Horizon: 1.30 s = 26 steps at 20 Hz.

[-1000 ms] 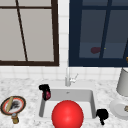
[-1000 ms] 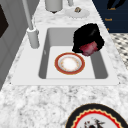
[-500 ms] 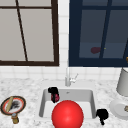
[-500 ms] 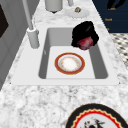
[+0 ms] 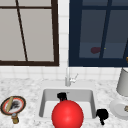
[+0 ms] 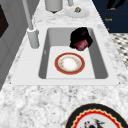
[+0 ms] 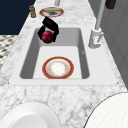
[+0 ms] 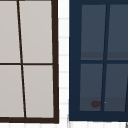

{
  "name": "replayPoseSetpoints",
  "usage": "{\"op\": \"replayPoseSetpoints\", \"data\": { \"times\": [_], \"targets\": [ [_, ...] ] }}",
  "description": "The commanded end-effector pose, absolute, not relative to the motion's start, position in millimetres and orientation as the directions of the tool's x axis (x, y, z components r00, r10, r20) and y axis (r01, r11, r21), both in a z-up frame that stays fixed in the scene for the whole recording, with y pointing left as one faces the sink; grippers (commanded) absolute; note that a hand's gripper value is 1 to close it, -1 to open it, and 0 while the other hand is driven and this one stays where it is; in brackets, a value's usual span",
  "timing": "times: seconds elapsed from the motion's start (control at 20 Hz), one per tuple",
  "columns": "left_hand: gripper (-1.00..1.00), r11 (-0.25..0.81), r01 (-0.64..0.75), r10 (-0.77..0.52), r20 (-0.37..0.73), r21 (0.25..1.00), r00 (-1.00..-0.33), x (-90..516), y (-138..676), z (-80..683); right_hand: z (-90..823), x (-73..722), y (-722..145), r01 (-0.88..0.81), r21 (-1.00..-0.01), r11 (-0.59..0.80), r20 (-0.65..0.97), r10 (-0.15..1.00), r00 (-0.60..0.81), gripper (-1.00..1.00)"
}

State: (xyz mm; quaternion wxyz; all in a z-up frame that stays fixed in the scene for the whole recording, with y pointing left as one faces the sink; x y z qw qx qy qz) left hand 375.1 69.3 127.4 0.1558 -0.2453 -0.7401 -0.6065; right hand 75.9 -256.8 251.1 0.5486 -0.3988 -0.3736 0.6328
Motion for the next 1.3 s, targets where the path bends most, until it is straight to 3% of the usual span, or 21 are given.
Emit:
{"op": "replayPoseSetpoints", "data": {
  "times": [0.0,0.45,0.95,1.25],
  "targets": [
    [1.0,0.159,0.528,0.151,0.507,0.835,-0.848,382.3,42.9,96.5,251.1,75.9,-256.8,-0.396,-0.91,-0.119,-0.095,0.992,-0.08,0.0],
    [1.0,0.149,0.54,0.164,0.518,0.829,-0.84,407.7,1.8,18.3,251.1,75.9,-256.8,-0.396,-0.91,-0.119,-0.095,0.992,-0.08,0.0],
    [1.0,0.132,0.552,0.194,0.525,0.823,-0.829,446.9,27.2,-67.5,251.1,75.9,-256.8,-0.396,-0.91,-0.119,-0.095,0.992,-0.08,0.0],
    [1.0,0.173,0.53,0.193,0.499,0.83,-0.845,455.3,26.3,-105.5,251.1,75.9,-256.8,-0.396,-0.91,-0.119,-0.095,0.992,-0.08,0.0]
  ]
}}
